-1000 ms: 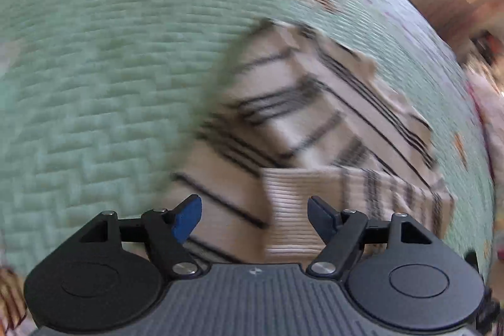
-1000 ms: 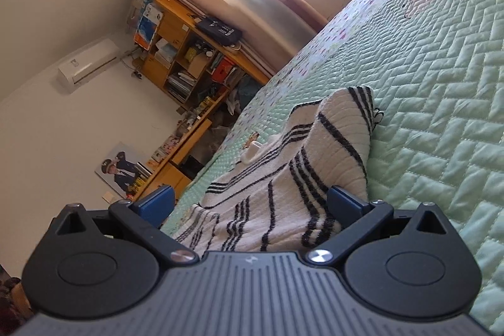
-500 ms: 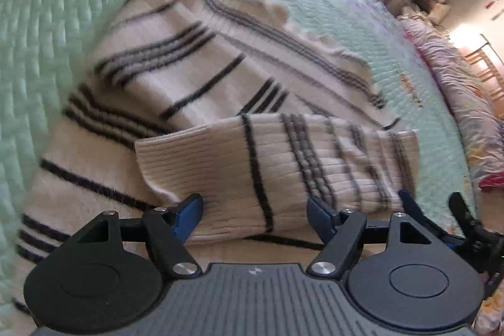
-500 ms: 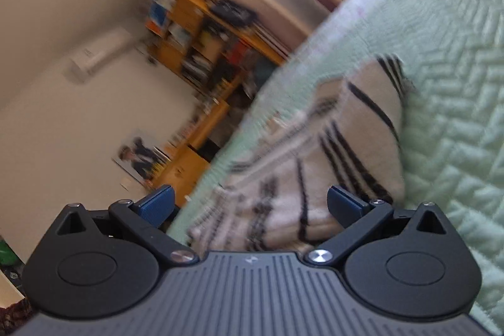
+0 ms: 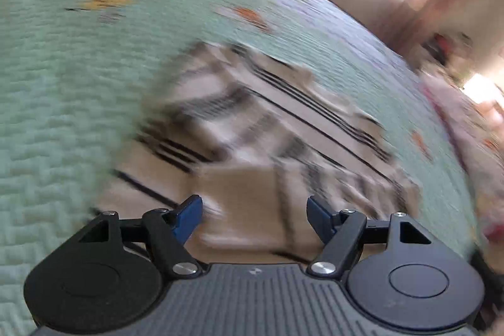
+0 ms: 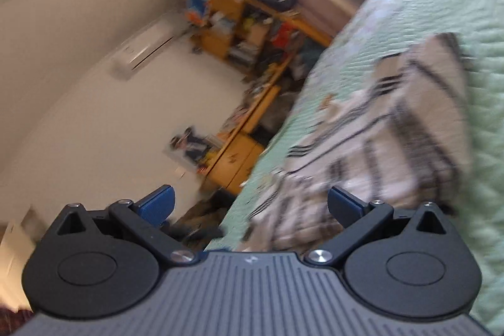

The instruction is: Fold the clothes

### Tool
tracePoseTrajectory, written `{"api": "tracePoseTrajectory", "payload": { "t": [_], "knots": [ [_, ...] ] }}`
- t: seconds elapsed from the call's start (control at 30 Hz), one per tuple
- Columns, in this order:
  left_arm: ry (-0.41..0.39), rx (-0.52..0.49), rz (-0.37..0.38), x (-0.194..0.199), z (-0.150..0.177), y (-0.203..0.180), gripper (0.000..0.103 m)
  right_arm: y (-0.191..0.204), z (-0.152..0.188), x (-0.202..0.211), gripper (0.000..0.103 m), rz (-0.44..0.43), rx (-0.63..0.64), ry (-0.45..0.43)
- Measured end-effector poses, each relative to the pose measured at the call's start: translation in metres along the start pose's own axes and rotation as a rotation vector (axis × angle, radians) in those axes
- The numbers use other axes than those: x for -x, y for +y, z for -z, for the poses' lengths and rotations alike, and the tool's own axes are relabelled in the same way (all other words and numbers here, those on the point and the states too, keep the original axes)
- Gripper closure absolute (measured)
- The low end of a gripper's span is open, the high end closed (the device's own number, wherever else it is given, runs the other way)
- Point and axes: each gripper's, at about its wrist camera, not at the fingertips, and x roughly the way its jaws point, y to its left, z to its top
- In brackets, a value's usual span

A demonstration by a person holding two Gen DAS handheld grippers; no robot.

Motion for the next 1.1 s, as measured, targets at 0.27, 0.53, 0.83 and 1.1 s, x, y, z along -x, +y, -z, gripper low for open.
{"api": "tracePoseTrajectory", "payload": {
  "t": [0.27, 0.53, 0.83, 1.1],
  "knots": [
    [-0.009, 0.024, 0.036, -0.03, 0.004, 0.016, 0.028, 0.054, 0.029, -0.044, 0.001, 0.059, 0.321, 0.207],
    [0.015, -0.063, 0.021, -0.044, 0.0, 0.009, 0.05, 0.086, 0.048, -0.048, 0.001, 0.159, 0.576, 0.199],
    [0.036, -0.088, 0.06, -0.031, -0.001, 0.002, 0.098, 0.115, 0.09, -0.07, 0.001, 0.342, 0.966, 0.223],
    [0.046, -0.102, 0.011, -0.03, -0.012, -0.007, 0.096, 0.124, 0.114, -0.069, 0.001, 0.437, 1.224, 0.16]
  ]
}}
